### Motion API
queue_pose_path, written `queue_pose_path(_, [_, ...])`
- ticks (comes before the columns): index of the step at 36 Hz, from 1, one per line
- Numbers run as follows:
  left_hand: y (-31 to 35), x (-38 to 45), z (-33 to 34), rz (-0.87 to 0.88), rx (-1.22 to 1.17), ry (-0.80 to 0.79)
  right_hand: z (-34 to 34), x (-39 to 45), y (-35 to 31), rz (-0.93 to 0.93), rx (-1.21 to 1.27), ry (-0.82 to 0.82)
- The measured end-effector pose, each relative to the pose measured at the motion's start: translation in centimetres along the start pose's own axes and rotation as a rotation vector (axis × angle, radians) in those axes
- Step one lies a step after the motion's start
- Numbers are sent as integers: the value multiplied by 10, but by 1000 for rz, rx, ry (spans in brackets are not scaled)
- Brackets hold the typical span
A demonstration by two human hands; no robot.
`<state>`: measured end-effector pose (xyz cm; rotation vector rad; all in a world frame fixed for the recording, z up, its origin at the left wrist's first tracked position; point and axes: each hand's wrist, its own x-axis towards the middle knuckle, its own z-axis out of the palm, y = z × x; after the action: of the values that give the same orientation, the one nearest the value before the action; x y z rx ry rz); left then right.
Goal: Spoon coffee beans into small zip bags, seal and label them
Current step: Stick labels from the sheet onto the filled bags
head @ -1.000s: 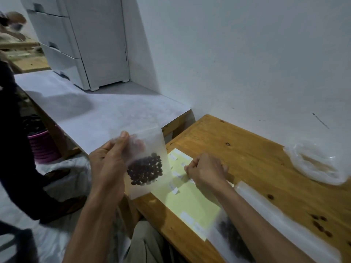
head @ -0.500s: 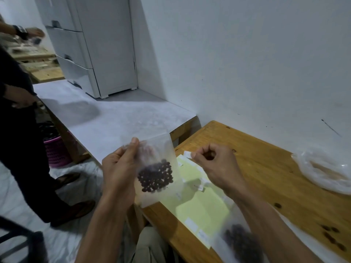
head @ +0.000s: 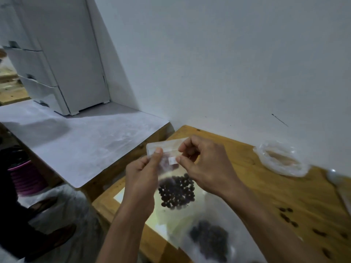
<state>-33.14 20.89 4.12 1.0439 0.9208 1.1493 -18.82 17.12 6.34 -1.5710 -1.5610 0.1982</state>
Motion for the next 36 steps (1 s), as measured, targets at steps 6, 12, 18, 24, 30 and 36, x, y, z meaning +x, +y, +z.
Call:
queue_pose_path(6, [-4, -5, 22, -9, -5, -34, -12, -8, 10, 10, -58, 72])
queue_pose_path(12, [-7, -9, 35, 78, 60, -126, -18, -13, 18, 42, -91, 161])
queue_pose_path(18, [-8, -7, 41, 87, 97, -87, -23, -21, 24, 246, -44, 247])
queue_pose_path(24, [-9, 2, 43, 126, 150, -93, -21, -19, 30, 507, 516, 168])
queue_pose_path(30, [-11, 18, 48, 120, 164, -129, -17, -10, 35, 482, 563, 241])
queue_pose_path(36, [-15, 55, 50, 88, 158, -63, -15, -5, 55, 523, 471, 71])
